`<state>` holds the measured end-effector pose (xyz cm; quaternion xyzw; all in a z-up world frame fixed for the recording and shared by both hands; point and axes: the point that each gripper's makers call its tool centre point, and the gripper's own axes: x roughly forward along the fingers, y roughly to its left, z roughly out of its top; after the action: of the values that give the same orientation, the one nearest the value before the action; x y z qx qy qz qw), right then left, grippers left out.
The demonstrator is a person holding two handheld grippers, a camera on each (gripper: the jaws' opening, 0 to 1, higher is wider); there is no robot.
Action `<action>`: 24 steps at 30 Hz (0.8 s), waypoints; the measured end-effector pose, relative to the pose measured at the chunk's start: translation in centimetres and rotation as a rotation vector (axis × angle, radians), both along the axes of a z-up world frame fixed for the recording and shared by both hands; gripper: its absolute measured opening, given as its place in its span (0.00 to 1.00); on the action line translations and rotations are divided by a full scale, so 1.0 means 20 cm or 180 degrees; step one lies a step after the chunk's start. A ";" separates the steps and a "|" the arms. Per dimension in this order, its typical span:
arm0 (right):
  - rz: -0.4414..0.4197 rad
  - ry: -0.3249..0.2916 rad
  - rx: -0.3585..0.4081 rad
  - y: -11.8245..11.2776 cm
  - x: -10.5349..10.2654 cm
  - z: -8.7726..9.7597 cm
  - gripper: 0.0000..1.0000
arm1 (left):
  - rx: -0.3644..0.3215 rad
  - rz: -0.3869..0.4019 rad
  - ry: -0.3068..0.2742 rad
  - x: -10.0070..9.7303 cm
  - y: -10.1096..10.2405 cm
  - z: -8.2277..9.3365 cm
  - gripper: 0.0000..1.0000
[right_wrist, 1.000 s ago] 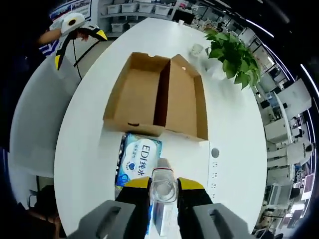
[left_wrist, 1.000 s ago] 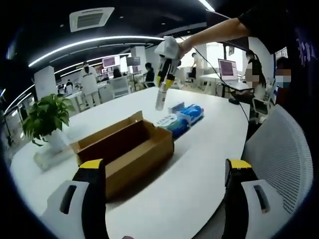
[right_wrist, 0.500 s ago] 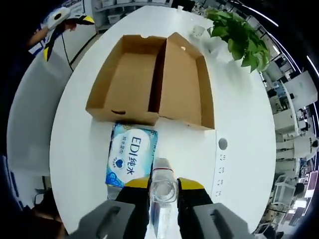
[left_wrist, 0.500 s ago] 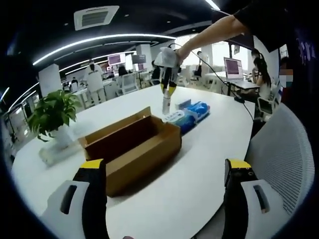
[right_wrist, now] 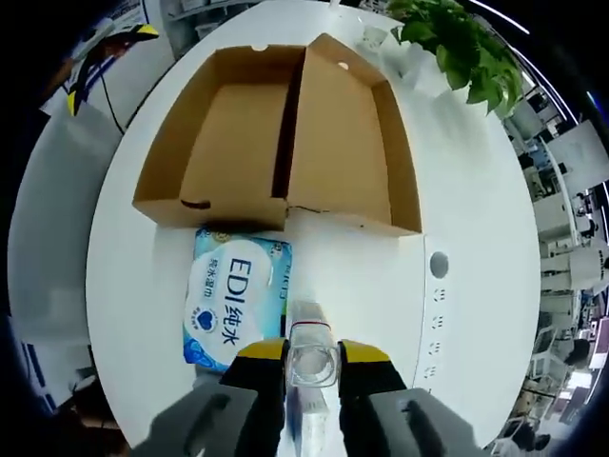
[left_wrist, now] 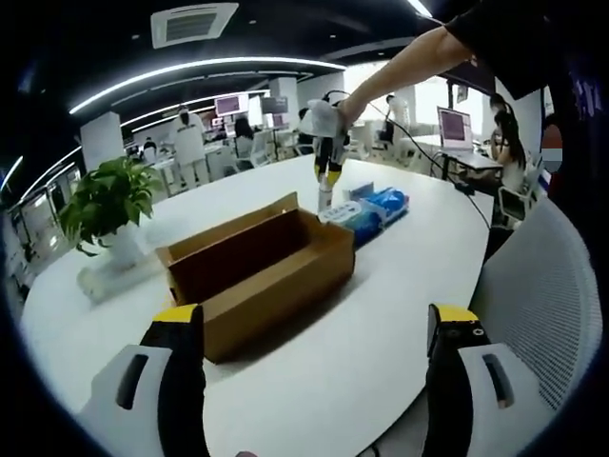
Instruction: Operate the shoe box by opening the lid, removing the specified soft item, and placing it in the target area until the item is outside and the box remains undamaged.
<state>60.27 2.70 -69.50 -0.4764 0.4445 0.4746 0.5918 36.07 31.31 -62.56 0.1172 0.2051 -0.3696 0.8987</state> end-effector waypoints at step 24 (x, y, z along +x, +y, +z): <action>-0.0028 0.0020 -0.0017 0.00 0.06 -0.03 0.19 | 0.0015 0.0071 0.0074 0.01 0.02 -0.04 0.95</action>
<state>61.44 2.66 -70.17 -0.4745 0.4497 0.4723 0.5912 36.20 31.80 -63.31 0.1127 0.2176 -0.3604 0.9000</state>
